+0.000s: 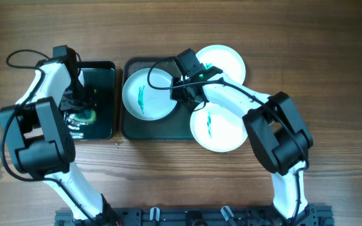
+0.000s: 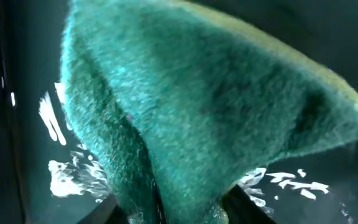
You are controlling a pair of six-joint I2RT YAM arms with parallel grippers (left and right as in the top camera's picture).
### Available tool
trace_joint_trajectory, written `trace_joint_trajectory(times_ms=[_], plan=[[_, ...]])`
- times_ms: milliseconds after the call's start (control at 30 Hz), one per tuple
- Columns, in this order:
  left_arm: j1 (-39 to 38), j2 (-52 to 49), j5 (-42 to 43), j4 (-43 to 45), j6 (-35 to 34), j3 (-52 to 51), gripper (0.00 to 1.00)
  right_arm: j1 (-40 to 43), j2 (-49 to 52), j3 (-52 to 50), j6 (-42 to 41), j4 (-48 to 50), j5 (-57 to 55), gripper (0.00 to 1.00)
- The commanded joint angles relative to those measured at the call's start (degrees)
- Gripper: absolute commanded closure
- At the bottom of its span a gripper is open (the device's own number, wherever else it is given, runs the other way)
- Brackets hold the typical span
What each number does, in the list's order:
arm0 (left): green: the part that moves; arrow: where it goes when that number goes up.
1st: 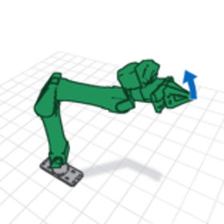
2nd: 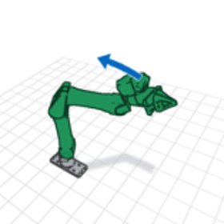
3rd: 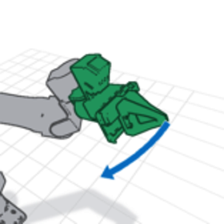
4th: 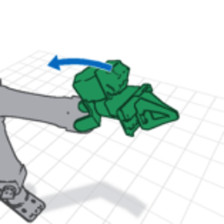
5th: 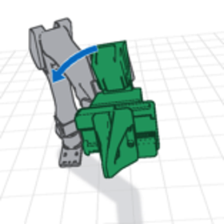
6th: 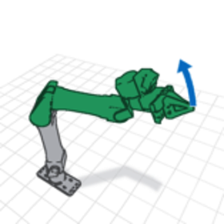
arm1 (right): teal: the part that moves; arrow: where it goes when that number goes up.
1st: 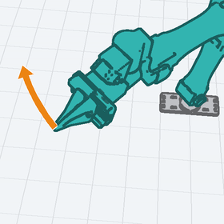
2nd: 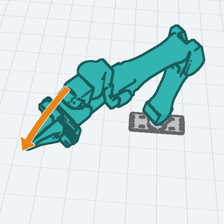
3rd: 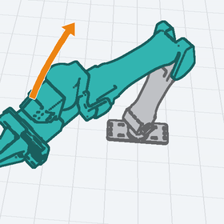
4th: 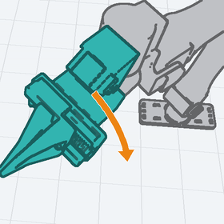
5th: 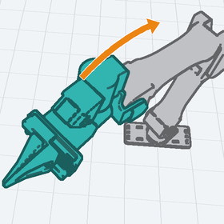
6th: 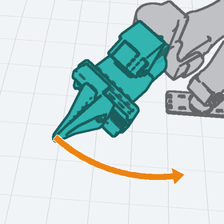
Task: Clean dirty plates on tray and stack at the side
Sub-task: 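Grasp the green-yellow sponge in the black tray with the left gripper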
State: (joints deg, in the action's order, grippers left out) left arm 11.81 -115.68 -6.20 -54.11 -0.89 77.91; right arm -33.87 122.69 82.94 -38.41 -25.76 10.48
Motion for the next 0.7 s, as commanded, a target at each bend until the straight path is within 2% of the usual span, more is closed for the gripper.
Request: trace_joint_trajectory(times_ms=[0,33,67,167,267,300,367,400,433,467,533,667], plan=[[0.31,0.04,-0.33,-0.31,0.00,2.12,0.55,-0.31,1.62,0.61,-0.72,0.20,0.28,0.96],[0.28,0.20,-0.33,-1.01,0.02,3.28,0.40,-0.31,1.62,0.61,-0.72,0.26,0.28,0.96],[0.28,0.31,-0.33,-1.40,0.02,3.96,0.36,-0.31,1.62,0.61,-0.70,0.26,0.26,0.96],[0.31,0.50,-0.31,-1.81,-1.70,6.47,0.37,-0.31,1.62,0.61,-0.63,0.35,0.52,0.96],[0.31,0.42,1.86,-1.97,-1.73,6.27,0.46,-0.31,1.62,0.61,-0.61,0.55,0.52,0.95],[0.31,0.39,3.02,-1.99,-1.73,5.77,0.46,-0.31,1.62,0.61,-0.61,0.48,0.55,0.95],[0.31,0.37,4.20,-0.24,-1.73,3.34,0.38,-0.31,1.62,0.61,-0.59,0.44,0.52,0.95],[0.31,0.37,4.20,0.44,-1.73,2.32,0.37,-0.31,1.62,0.61,-0.57,0.44,0.52,0.95],[0.31,0.37,4.17,0.81,-1.73,1.75,0.42,-0.31,1.62,0.61,-0.57,0.46,0.52,0.95],[0.31,0.37,4.11,0.85,-2.40,1.75,0.75,-0.31,1.62,0.61,-0.61,0.46,0.52,0.95],[0.31,0.39,4.02,1.40,-4.33,1.75,0.96,-0.31,1.62,0.61,-0.61,0.48,0.52,0.95],[0.02,2.16,4.90,-3.02,-5.55,4.68,0.96,-0.31,1.60,0.63,-0.55,0.68,1.57,0.94]])
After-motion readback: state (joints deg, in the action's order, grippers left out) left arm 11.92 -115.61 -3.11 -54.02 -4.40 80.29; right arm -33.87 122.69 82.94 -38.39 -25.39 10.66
